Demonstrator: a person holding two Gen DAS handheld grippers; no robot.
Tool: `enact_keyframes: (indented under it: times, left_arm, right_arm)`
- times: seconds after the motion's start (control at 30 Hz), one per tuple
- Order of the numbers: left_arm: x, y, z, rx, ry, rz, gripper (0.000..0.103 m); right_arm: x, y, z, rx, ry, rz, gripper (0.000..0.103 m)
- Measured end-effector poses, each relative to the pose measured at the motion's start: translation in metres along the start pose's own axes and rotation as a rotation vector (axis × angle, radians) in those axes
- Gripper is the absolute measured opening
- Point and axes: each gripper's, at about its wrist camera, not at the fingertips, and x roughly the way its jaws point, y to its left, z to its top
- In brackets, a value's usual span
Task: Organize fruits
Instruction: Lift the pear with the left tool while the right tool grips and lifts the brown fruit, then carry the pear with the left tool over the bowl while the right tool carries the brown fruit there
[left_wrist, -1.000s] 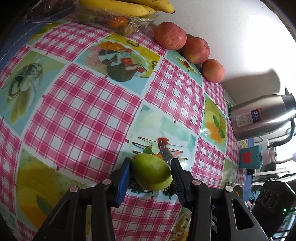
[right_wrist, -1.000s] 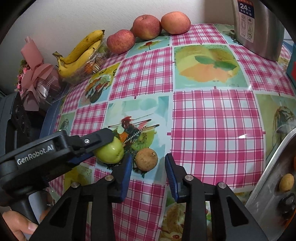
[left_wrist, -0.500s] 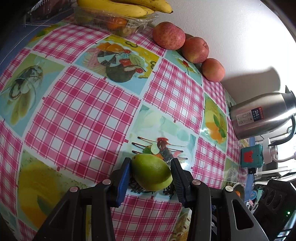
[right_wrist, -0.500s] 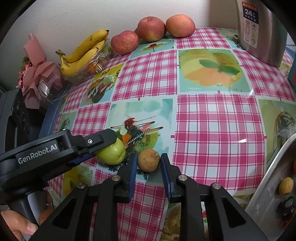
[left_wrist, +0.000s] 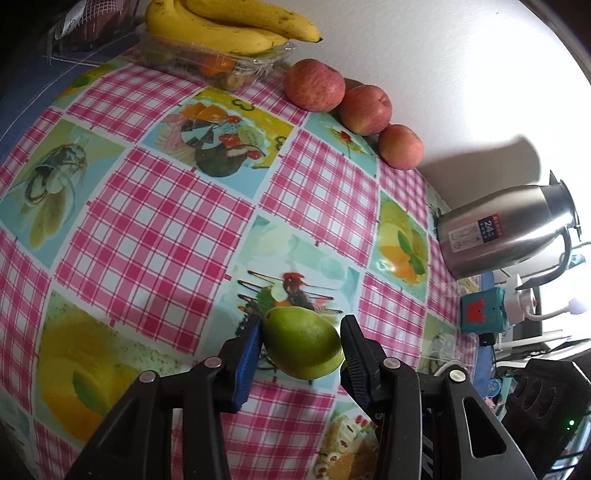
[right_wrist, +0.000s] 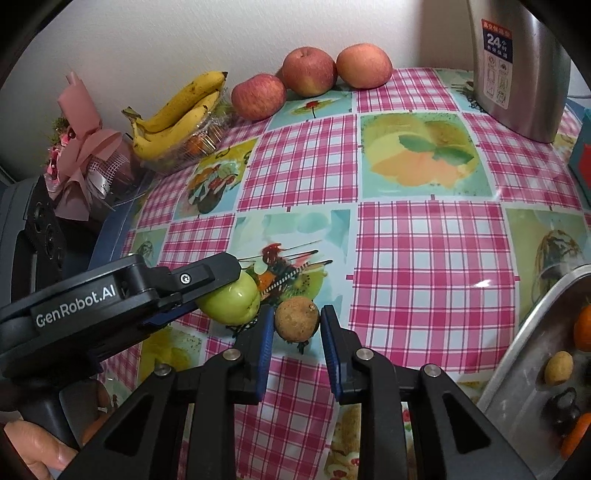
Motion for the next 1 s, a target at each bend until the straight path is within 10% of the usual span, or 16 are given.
enact_keyframes:
  times: [0.83, 1.0]
  left_arm:
    - [-0.049, -0.018, -0.07, 0.068, -0.017, 0.039, 0.045]
    - [-0.057, -0.03, -0.086, 0.109, -0.025, 0.033, 0.031]
  right_arm:
    - [-0.076, -0.019, -0.055, 0.076, -0.039, -0.05, 0.027]
    - [-0.093, -0.018, -0.07, 0.069, -0.06, -0.06, 0.027]
